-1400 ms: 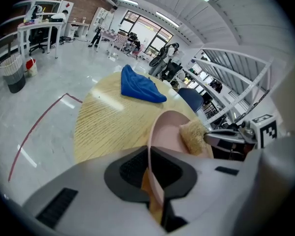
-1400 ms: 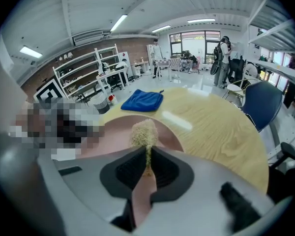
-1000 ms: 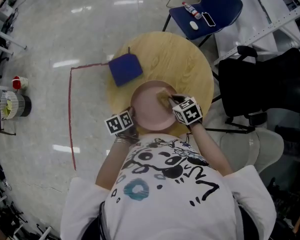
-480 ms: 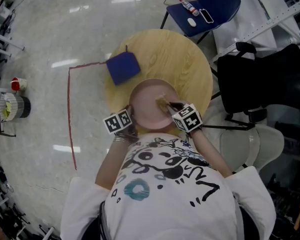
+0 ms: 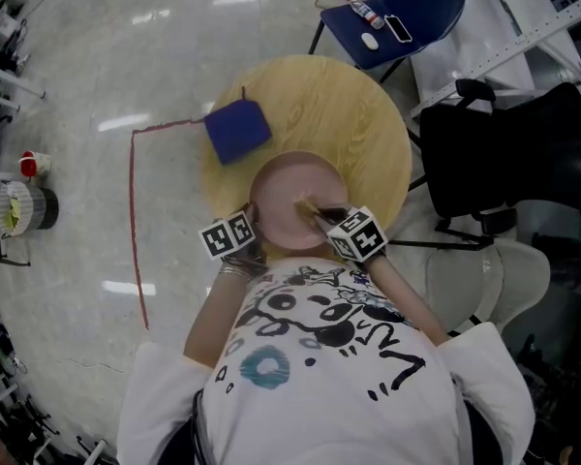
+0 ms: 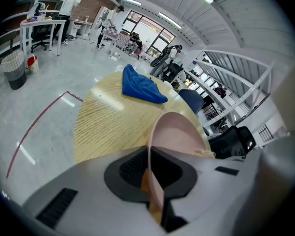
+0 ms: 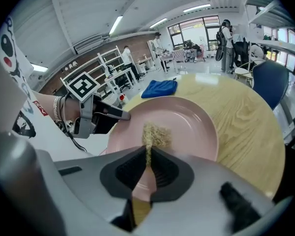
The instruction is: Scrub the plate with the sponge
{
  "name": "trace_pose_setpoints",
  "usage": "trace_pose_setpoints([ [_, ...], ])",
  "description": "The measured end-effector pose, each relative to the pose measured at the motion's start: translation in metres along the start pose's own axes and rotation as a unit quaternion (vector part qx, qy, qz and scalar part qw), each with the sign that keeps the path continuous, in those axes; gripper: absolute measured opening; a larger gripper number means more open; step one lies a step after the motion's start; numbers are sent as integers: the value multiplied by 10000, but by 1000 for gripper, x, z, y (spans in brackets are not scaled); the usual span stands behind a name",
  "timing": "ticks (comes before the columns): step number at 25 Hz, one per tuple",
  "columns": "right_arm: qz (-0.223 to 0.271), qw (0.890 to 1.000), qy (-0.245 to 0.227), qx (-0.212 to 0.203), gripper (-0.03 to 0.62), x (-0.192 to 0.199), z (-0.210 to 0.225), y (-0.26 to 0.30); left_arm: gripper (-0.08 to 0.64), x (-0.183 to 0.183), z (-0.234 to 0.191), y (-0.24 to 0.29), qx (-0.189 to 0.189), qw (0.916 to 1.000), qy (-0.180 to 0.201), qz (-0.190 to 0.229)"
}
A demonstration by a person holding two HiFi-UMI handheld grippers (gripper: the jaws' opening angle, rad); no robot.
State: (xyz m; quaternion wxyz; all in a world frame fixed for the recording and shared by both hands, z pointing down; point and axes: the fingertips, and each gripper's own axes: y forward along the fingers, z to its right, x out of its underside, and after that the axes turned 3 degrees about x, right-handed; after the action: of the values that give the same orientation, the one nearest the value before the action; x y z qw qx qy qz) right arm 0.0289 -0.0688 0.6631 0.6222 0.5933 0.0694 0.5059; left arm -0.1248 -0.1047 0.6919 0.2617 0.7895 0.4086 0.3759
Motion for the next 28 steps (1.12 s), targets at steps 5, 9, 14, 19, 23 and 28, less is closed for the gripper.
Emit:
trace_pose_setpoints([
  [5, -56, 9996, -59, -269, 46, -3, -13, 4, 29, -1, 1, -1, 0, 10000, 21, -26],
  [9, -74, 9986, -89, -510, 46, -6, -25, 11, 29, -1, 0, 0, 16, 10000, 30, -39],
  [14, -78, 9975, -132, -692, 46, -14, -36, 19, 29, -1, 0, -1, 32, 10000, 43, -64],
  [19, -71, 9968, -263, -757, 46, -24, -40, 28, 29, -1, 1, 0, 39, 9999, 129, -105],
  [23, 17, 9971, -216, -729, 46, -33, -39, 34, 28, -2, 1, 1, 46, 9998, 170, -117],
  [28, 136, 9977, -252, -616, 46, -40, -40, 38, 28, -2, 1, 1, 43, 9997, 196, -127],
])
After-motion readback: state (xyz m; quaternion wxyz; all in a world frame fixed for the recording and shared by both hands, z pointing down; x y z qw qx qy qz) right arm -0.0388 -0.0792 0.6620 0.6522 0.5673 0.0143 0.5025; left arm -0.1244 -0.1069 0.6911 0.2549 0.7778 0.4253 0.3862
